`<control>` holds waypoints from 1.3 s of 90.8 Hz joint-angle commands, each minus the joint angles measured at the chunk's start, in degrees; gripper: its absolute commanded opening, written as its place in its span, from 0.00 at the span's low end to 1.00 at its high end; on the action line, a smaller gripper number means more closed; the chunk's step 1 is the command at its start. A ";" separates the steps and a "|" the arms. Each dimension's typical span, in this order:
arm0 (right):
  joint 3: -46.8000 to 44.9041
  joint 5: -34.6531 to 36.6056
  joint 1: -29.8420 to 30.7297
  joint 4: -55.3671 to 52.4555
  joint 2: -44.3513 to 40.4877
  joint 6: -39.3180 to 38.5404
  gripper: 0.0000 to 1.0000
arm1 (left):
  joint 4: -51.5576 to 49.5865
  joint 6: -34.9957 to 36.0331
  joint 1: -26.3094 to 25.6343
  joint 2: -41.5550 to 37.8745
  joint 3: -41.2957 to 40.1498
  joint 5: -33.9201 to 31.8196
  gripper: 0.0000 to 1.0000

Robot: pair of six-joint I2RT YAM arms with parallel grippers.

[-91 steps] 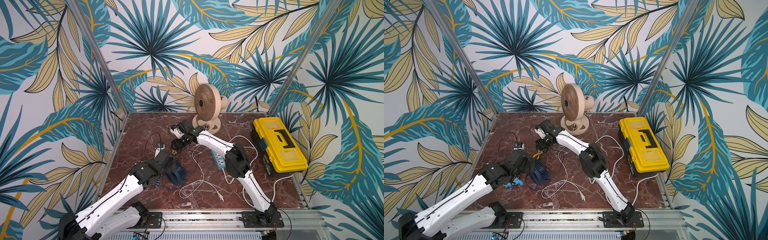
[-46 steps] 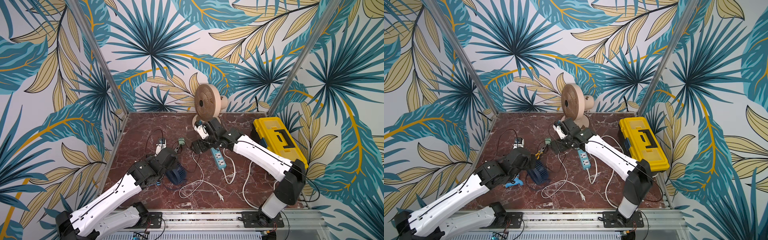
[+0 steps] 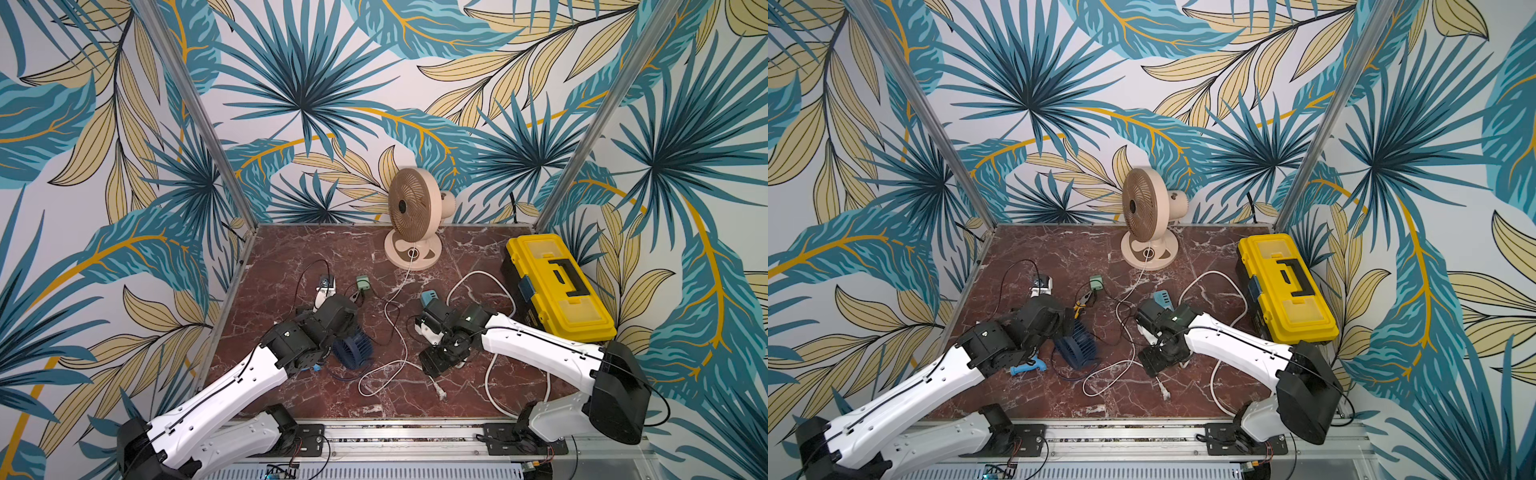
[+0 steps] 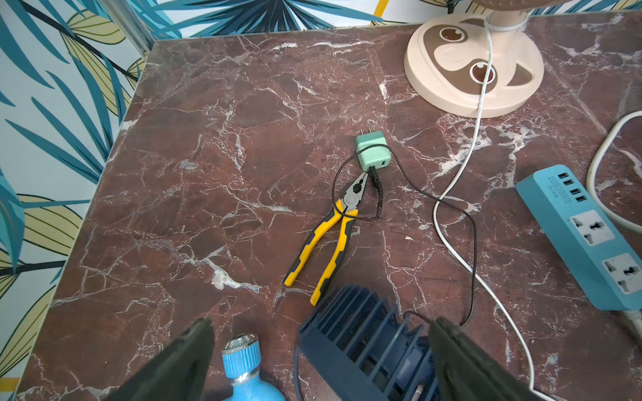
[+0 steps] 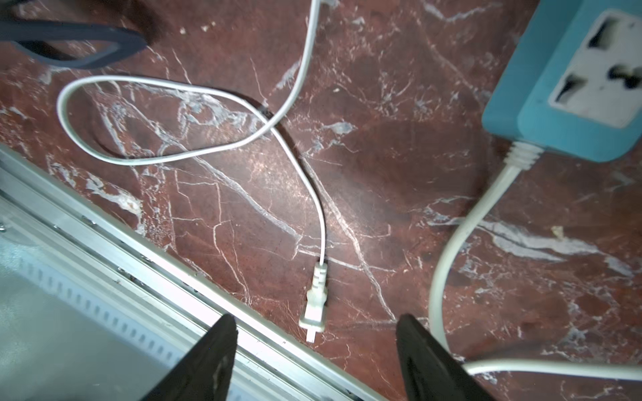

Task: Plug the desk fan into the power strip
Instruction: Pick up the plug from the center of the board.

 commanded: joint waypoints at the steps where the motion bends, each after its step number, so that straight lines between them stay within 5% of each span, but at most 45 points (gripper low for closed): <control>1: -1.39 -1.60 1.52 -0.03 3.74 1.44 0.70 | 2.21 0.70 1.50 0.10 -1.67 2.15 1.00; 53: -4.03 2.70 5.54 -0.84 13.20 4.39 0.49 | 4.29 1.08 4.03 -1.03 -3.82 5.80 1.00; 69: -3.30 1.65 5.48 0.50 15.58 3.99 0.34 | 4.53 1.14 4.03 -0.83 -3.61 6.43 1.00; 80: -2.68 1.50 5.48 0.02 16.21 3.29 0.14 | 4.40 1.09 4.03 -1.34 -3.55 6.65 1.00; 89: -1.98 3.16 5.48 -0.62 13.78 3.67 0.00 | 4.62 1.31 4.08 -1.77 -3.36 8.09 1.00; 118: -1.19 13.28 1.20 7.34 -7.06 9.54 0.00 | 9.99 2.37 2.58 -3.87 -1.71 18.48 1.00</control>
